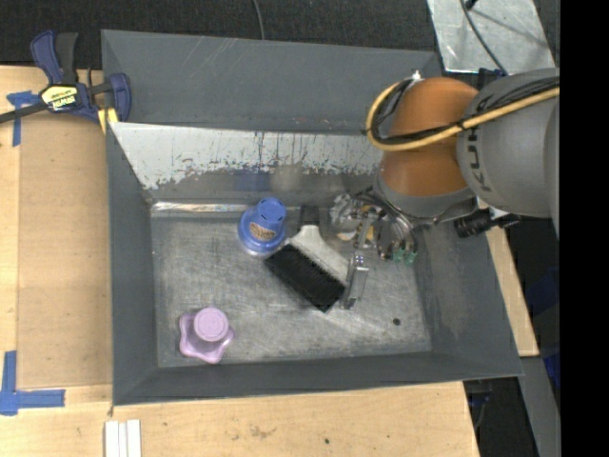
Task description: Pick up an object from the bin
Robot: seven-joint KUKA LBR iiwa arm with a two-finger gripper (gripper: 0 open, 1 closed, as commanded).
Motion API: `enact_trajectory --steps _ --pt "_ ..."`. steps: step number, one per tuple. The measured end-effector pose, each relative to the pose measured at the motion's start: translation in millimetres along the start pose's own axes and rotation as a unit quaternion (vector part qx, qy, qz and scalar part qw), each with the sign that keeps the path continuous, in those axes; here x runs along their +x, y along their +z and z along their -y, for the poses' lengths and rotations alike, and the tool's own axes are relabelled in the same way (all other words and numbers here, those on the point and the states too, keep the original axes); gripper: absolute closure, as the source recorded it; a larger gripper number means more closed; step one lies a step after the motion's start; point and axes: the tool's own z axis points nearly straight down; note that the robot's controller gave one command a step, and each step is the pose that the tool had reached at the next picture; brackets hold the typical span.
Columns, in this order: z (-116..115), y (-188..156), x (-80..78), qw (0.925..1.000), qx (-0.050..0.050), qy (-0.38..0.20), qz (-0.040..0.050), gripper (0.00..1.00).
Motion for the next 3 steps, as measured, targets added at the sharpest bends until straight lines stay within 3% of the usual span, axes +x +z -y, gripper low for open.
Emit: enact_trajectory --steps 1,2,3 --pt "-22.8 9.6 41.4 0.999 -0.003 0.038 0.0218 0.0" --pt "-30.7 34.5 34.7 0.993 -0.006 0.116 0.0242 0.0" --pt "-42.0 43.6 47.4 0.9927 -0.004 0.116 0.0324 1.0"
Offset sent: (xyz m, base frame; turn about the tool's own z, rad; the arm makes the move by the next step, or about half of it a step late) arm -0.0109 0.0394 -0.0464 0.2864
